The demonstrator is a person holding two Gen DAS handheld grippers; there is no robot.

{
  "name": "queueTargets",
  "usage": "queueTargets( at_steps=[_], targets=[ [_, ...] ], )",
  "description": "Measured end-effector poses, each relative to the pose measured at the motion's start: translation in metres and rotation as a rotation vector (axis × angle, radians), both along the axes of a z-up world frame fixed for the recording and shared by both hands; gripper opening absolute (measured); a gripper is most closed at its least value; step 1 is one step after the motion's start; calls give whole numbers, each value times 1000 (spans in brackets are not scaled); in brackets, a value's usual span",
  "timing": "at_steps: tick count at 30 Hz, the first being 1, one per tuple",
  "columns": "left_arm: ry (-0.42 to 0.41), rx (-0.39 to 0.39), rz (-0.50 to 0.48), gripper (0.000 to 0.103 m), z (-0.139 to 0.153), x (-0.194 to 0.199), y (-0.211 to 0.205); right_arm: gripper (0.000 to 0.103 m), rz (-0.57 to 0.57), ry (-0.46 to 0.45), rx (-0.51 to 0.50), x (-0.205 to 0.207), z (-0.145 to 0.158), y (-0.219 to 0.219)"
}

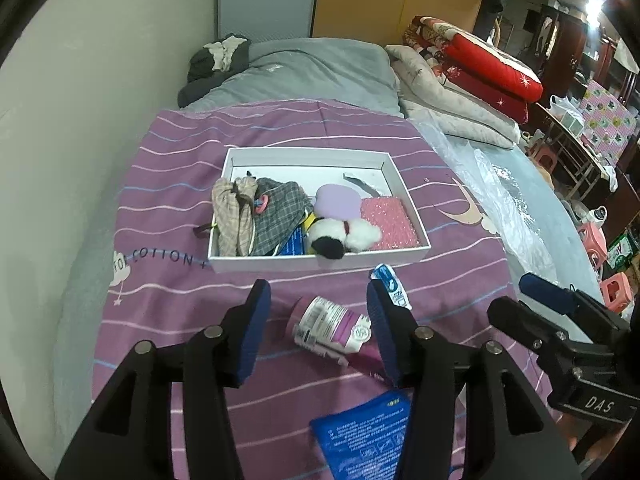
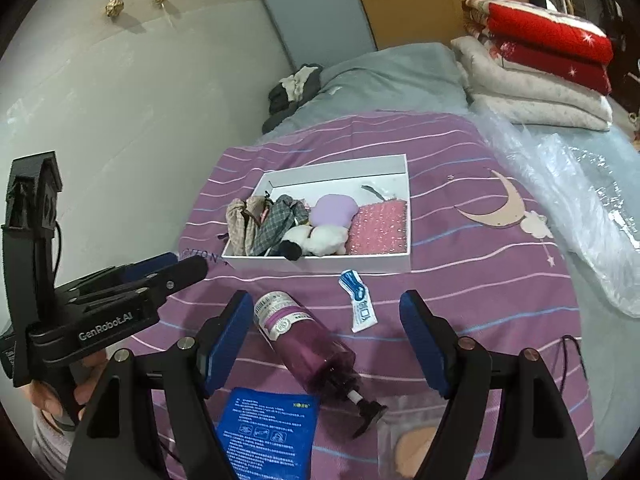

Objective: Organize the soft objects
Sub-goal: 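Move both grippers toward the purple bottle and blue package beside the box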

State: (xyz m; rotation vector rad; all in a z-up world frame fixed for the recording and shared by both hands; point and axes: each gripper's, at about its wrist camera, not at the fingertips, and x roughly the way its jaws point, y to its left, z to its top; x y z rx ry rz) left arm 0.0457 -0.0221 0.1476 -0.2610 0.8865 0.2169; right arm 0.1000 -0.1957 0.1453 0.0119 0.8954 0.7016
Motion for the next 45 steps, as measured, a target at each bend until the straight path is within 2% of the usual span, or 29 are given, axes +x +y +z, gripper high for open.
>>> queueTargets(
  at_steps=[7,11,13,16,26,37,45],
  targets=[
    [-21,-12,17,52,-8,-18,1,80,-40,-49,-21,-21,0,1],
    [-15,1,29,52,-22,-28,2,80,-43,-111,-16,-43,-12,5],
    [-13,2,33,52,-28,-33,1,80,-28,-113,-7,-54,-21,6],
    [-13,9,33,52,-37,-42,1,80,-5,-86,-1,-61,-31,6],
    [20,27,29,52,-61,-52,-1,80,27,10,-79,-79,-59,13],
    [72,46,40,52,-87,-60,10,81,68,122,-245,-87,-94,41],
    [106,4,84,52,-100,-65,31,89,62,147,-279,-90,-102,55]
  ],
)
